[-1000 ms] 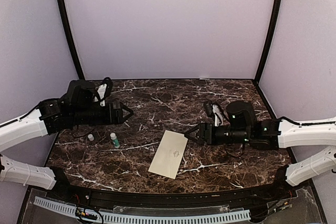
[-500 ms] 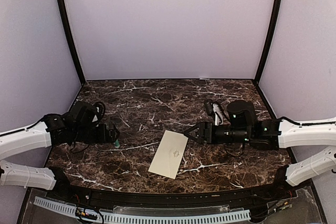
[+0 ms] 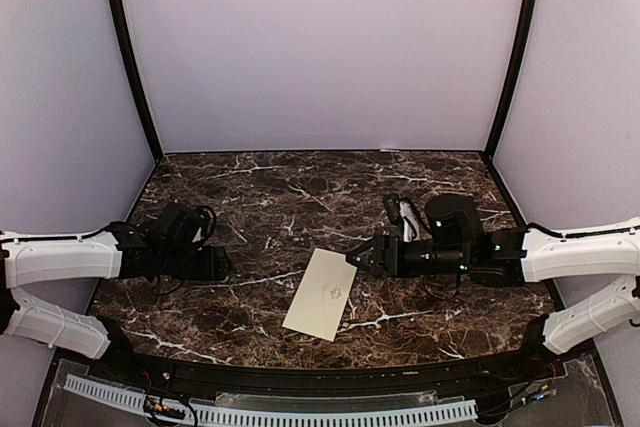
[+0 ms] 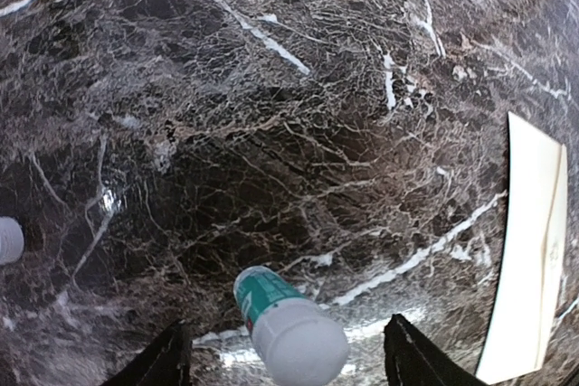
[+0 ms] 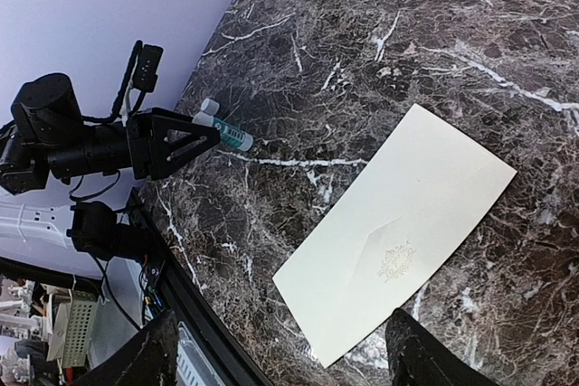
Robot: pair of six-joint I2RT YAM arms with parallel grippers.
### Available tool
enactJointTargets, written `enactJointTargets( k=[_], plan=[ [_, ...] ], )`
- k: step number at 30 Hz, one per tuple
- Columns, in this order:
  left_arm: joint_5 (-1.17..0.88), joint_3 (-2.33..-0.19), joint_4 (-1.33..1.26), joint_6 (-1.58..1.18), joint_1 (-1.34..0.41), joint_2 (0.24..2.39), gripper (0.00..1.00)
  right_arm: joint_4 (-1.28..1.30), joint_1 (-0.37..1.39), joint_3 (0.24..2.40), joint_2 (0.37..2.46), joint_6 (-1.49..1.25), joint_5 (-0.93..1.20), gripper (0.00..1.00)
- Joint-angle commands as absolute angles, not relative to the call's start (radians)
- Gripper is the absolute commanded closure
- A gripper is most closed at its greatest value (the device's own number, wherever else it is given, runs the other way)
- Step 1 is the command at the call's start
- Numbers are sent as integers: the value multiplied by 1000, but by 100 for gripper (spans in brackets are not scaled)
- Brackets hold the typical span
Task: Place the letter into the envelope and seal it
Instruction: Pick up the solid glue from the center of the board.
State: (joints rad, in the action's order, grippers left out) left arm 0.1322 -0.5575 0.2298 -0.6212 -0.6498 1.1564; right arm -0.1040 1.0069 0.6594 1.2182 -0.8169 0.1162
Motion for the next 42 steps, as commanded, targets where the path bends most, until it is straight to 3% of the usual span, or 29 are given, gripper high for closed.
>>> enactJointTargets(
  k=[1, 9, 17, 42],
  plan=[
    [156, -579, 212, -597, -644, 1188, 32, -150, 1009, 660, 1228, -824, 126, 25],
    [179, -592, 229, -568, -644, 1215, 50, -156, 1008, 666, 1253, -822, 132, 25],
    [180, -598, 233, -557, -644, 1226, 60, -161, 1009, 678, 1273, -819, 138, 25],
    [195, -621, 188, -529, -644, 1266, 58, -163, 1008, 695, 1310, -816, 162, 25]
  ],
)
